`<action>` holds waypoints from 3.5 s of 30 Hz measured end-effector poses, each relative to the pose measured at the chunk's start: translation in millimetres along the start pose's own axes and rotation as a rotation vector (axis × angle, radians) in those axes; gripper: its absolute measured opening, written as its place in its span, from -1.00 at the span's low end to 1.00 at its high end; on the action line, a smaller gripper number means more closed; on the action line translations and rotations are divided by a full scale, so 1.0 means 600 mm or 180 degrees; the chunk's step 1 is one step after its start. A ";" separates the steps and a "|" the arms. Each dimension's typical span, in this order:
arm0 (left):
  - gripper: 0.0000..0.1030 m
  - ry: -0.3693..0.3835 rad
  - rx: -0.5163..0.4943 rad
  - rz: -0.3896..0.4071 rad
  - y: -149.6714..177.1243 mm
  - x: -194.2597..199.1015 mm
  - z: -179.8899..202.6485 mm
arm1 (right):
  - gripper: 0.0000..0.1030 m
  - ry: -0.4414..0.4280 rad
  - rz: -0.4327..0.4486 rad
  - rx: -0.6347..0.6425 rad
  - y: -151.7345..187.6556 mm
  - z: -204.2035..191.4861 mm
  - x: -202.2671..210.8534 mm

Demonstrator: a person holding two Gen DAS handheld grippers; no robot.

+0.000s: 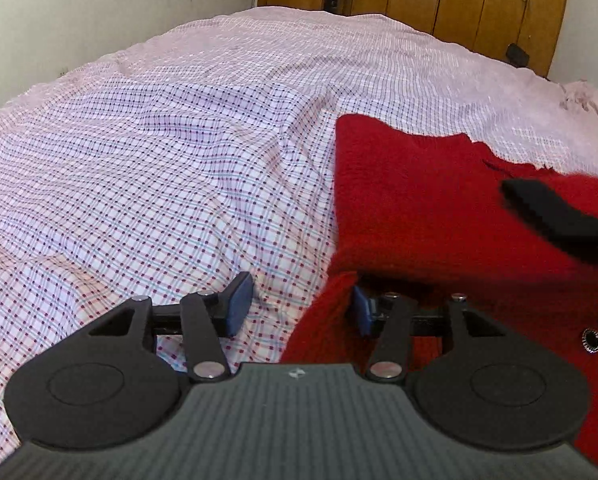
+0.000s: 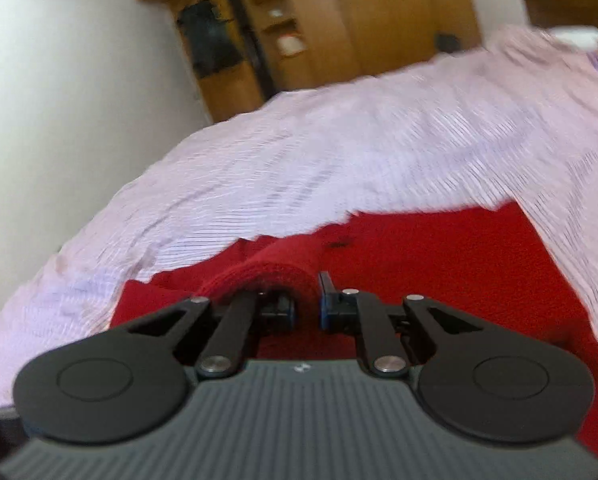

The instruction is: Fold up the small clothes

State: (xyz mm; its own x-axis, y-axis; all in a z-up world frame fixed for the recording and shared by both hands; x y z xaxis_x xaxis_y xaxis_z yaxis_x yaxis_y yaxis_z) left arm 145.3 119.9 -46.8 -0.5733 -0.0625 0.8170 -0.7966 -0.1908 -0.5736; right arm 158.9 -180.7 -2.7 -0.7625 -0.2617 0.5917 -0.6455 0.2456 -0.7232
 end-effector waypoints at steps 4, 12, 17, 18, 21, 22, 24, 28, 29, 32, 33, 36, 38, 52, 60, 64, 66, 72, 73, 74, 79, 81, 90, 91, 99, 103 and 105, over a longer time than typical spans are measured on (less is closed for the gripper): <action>0.16 -0.0036 -0.0045 0.0001 0.002 -0.004 0.006 | -0.65 -0.0060 -0.0316 -0.0384 0.024 0.049 -0.034; 0.17 -0.0042 -0.0070 -0.0014 0.001 -0.005 0.005 | -0.09 0.0175 0.0044 -0.0736 0.010 0.094 0.017; 0.17 -0.0042 -0.0073 -0.0017 0.003 -0.004 0.005 | -0.15 0.0188 -0.0048 -0.0986 0.018 0.149 0.024; 0.17 -0.0037 -0.0073 -0.0019 0.003 -0.004 0.004 | -0.14 0.0210 -0.0027 -0.1026 0.017 0.156 0.026; 0.17 -0.0040 -0.0075 -0.0021 0.003 -0.003 0.004 | -0.15 0.0252 0.0047 -0.1126 0.013 0.178 0.036; 0.17 -0.0041 -0.0081 -0.0024 0.003 0.000 0.005 | -0.15 0.0207 0.0061 -0.1149 0.011 0.186 0.041; 0.17 -0.0021 -0.0071 -0.0042 0.003 0.008 0.005 | -0.14 0.0167 0.0048 -0.1132 0.007 0.192 0.045; 0.17 0.0151 0.0065 -0.0059 0.003 0.042 -0.007 | -0.09 0.0131 0.0002 -0.0946 -0.002 0.195 0.052; 0.17 0.0180 0.0070 -0.0063 0.003 0.052 -0.010 | -0.09 0.0112 -0.0033 -0.0906 -0.005 0.197 0.051; 0.17 0.0126 -0.0044 -0.0032 0.001 0.082 -0.010 | -0.09 0.0048 -0.0101 -0.0867 -0.016 0.208 0.047; 0.17 0.0119 -0.0092 -0.0007 0.000 0.092 -0.007 | -0.09 0.0030 -0.0116 -0.0873 -0.019 0.213 0.045; 0.17 0.0230 -0.0174 0.0076 -0.008 0.120 0.006 | -0.10 0.0029 -0.0181 -0.0832 -0.022 0.219 0.035; 0.17 0.0362 -0.0198 0.0113 -0.018 0.129 0.025 | -0.10 0.0025 -0.0279 -0.0707 -0.028 0.214 0.016; 0.17 0.0613 -0.0705 0.0125 -0.054 0.015 0.161 | -0.79 0.0373 0.0298 0.0138 -0.043 0.173 0.006; 0.17 0.0309 -0.0921 0.0159 -0.054 -0.032 0.189 | -0.75 0.0324 -0.0124 -0.0346 -0.025 0.228 -0.044; 0.17 0.0370 -0.0809 0.0134 -0.064 -0.002 0.181 | -0.56 0.0310 -0.0101 -0.0463 -0.038 0.218 -0.004; 0.17 0.0447 -0.0773 0.0137 -0.062 0.021 0.176 | -0.32 0.0301 -0.0047 -0.0335 -0.041 0.199 0.020; 0.17 0.0335 -0.0909 -0.0098 -0.044 0.005 0.177 | -0.26 0.0162 -0.0138 -0.0157 -0.039 0.189 0.023; 0.19 0.0336 -0.0908 -0.0111 -0.042 -0.008 0.176 | -0.28 0.0259 -0.0224 -0.0174 -0.033 0.193 0.008; 0.20 0.0343 -0.0898 -0.0096 -0.043 -0.014 0.176 | -0.30 0.0322 -0.0347 -0.0222 -0.023 0.201 -0.011; 0.22 0.0256 -0.1014 -0.0042 -0.044 -0.022 0.186 | -0.30 0.0239 -0.0347 -0.0215 -0.015 0.220 -0.035; 0.22 0.0270 -0.0995 -0.0025 -0.044 -0.016 0.184 | -0.30 0.0245 -0.0323 -0.0206 -0.014 0.218 -0.034; 0.23 0.0136 -0.1018 0.0103 -0.018 0.092 0.147 | -0.12 -0.0053 -0.0264 -0.0105 -0.022 0.160 0.090; 0.23 0.0138 -0.1020 0.0124 -0.013 0.106 0.140 | -0.12 -0.0092 -0.0228 -0.0035 -0.021 0.150 0.110; 0.26 0.0200 -0.0902 0.0224 0.032 0.214 0.089 | 0.11 -0.0330 -0.0330 0.0616 -0.014 0.074 0.252; 0.29 0.0207 -0.0966 0.0157 0.063 0.252 0.075 | 0.20 -0.0196 -0.0497 0.1033 0.011 0.038 0.297; 0.29 0.0255 -0.1032 0.0099 0.082 0.268 0.068 | 0.20 -0.0127 -0.0624 0.1267 0.029 0.023 0.315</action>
State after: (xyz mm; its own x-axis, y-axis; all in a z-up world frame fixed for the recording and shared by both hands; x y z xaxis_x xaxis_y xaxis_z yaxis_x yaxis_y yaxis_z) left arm 21.6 60.5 59.0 -0.6014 0.0162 0.7988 -0.7906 0.1325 -0.5979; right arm 4.3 -238.9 91.5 -0.6201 -0.3053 0.7227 -0.7045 -0.1887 -0.6842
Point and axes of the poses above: each gripper's, at about its wrist camera, not at the fingertips, and x roughly against the way its jaws point, z to its right, y to its underside, the point moved 3 cm from there along -x, roughly the way its jaws point, and after that the axes turned 11 degrees about -z, right-handed, at the moved point
